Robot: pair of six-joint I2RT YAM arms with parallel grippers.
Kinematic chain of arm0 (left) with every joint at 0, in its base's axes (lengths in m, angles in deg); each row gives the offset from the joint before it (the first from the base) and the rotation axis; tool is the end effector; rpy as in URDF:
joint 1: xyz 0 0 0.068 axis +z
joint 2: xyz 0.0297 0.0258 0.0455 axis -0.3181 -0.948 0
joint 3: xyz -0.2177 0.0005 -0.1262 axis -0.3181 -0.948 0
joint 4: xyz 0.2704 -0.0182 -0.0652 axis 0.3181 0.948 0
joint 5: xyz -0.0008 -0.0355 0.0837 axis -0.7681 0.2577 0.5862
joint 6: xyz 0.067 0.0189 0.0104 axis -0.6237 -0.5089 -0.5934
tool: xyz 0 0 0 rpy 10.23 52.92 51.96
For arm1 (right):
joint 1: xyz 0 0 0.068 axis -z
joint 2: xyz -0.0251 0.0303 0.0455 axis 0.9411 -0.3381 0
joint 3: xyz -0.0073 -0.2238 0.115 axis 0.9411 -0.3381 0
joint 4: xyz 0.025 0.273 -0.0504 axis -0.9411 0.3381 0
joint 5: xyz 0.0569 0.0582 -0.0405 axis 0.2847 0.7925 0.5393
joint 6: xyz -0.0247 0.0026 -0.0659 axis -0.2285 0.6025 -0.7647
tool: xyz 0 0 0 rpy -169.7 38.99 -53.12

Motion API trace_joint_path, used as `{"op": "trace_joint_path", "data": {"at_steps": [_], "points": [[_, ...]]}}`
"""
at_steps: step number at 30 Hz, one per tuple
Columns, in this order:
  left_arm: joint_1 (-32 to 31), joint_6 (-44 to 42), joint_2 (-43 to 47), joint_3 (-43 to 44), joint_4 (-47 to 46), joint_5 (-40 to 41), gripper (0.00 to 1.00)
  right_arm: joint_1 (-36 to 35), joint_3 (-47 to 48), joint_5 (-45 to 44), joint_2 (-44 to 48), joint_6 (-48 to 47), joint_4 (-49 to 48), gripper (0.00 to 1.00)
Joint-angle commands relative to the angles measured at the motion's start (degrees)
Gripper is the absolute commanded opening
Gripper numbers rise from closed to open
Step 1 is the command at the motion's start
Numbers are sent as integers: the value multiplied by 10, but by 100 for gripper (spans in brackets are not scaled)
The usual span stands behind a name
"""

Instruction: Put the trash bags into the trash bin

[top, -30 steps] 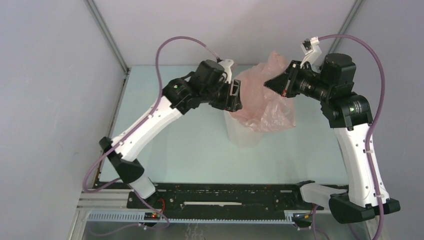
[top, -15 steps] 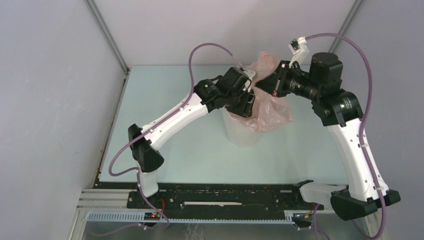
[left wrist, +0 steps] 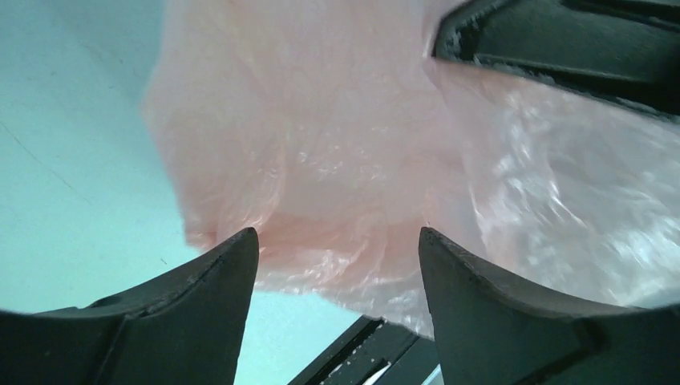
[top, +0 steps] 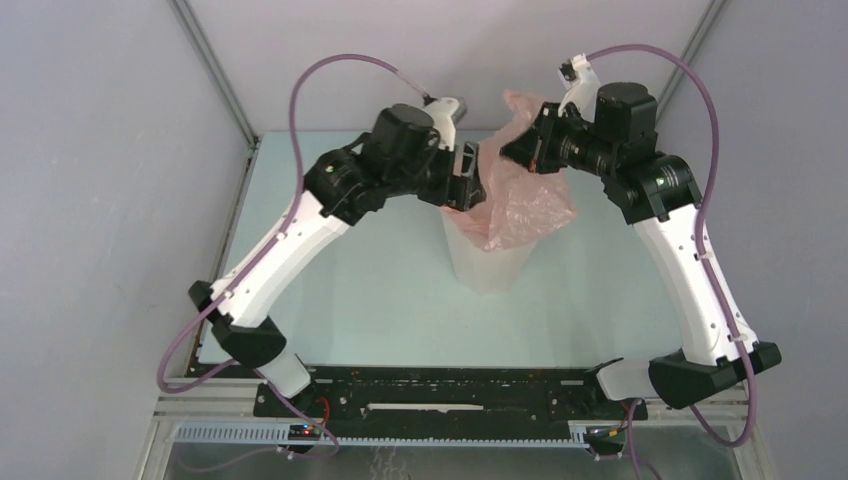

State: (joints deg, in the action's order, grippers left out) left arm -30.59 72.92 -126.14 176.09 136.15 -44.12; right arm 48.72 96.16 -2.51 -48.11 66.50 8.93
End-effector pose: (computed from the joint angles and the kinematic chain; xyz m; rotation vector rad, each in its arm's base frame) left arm 0.2411 -0.2805 0.4436 0.5345 2.1604 -0.7355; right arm 0.2703 0.1300 0.4727 -0.2869 1.9384 0.8629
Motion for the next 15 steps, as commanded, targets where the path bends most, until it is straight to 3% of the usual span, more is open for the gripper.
{"op": "trace_joint_path", "data": {"at_steps": [1, 7, 10, 15], "points": [[25, 30, 72, -32, -43, -11, 80, -7, 98, -56, -42, -63, 23, 0], [47, 49, 128, -105, -83, -18, 91, -13, 189, -129, -85, -118, 67, 0], [47, 48, 155, -144, -114, -32, 94, -41, 147, -189, -82, -118, 56, 0], [46, 49, 193, -219, -199, -108, 95, -121, -5, -323, -55, -121, -65, 0]]}}
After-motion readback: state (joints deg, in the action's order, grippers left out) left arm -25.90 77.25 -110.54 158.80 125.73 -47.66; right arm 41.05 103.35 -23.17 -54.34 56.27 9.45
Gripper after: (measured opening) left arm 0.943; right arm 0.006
